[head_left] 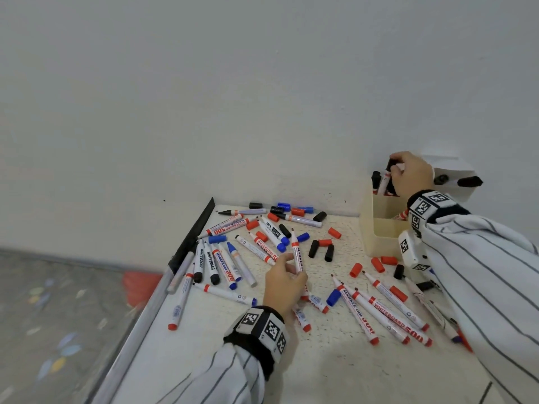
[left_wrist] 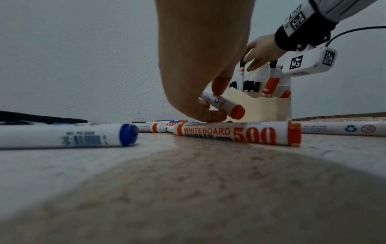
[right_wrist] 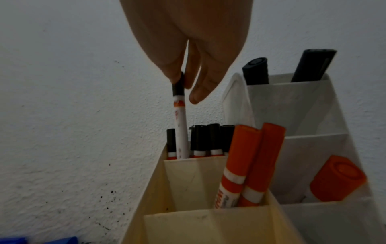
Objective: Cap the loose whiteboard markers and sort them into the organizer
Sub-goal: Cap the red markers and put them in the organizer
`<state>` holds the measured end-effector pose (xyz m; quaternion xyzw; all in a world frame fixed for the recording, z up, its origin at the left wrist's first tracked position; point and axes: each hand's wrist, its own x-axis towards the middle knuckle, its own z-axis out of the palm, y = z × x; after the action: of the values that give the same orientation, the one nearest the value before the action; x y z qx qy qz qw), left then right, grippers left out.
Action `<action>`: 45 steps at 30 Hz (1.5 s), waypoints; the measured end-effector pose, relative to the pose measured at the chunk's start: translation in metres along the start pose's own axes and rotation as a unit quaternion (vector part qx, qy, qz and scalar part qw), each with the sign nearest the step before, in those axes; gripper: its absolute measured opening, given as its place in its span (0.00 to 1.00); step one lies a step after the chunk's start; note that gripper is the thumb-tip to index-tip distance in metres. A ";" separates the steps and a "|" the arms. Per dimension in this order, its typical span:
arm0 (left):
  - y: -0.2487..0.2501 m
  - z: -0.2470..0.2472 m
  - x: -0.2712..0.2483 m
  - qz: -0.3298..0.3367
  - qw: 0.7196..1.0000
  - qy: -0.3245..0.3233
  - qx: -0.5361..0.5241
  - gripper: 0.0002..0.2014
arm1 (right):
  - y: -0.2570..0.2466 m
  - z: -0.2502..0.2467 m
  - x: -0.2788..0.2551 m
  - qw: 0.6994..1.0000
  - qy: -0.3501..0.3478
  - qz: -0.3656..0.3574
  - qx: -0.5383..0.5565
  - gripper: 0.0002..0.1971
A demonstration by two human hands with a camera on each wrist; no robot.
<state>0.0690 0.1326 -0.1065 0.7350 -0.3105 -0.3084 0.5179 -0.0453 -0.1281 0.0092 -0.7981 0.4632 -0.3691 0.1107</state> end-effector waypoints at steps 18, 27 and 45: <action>0.001 0.001 0.000 0.008 1.000 0.008 0.002 0.20 | -0.019 0.015 -0.060 0.961 -0.273 -0.049 0.014 0.07; 0.002 0.003 -0.002 0.039 0.999 0.014 0.016 0.19 | 0.000 0.032 -0.130 0.868 -0.472 -0.030 -0.153 0.16; 0.005 0.002 -0.006 0.086 0.987 -0.030 0.134 0.18 | -0.026 0.007 -0.140 0.932 -0.330 -0.125 0.080 0.12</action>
<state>0.0632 0.1352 -0.1013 0.7590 -0.4262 -0.2400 0.4297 -0.0645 0.0000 -0.0504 -0.9149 0.2656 -0.1322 0.2737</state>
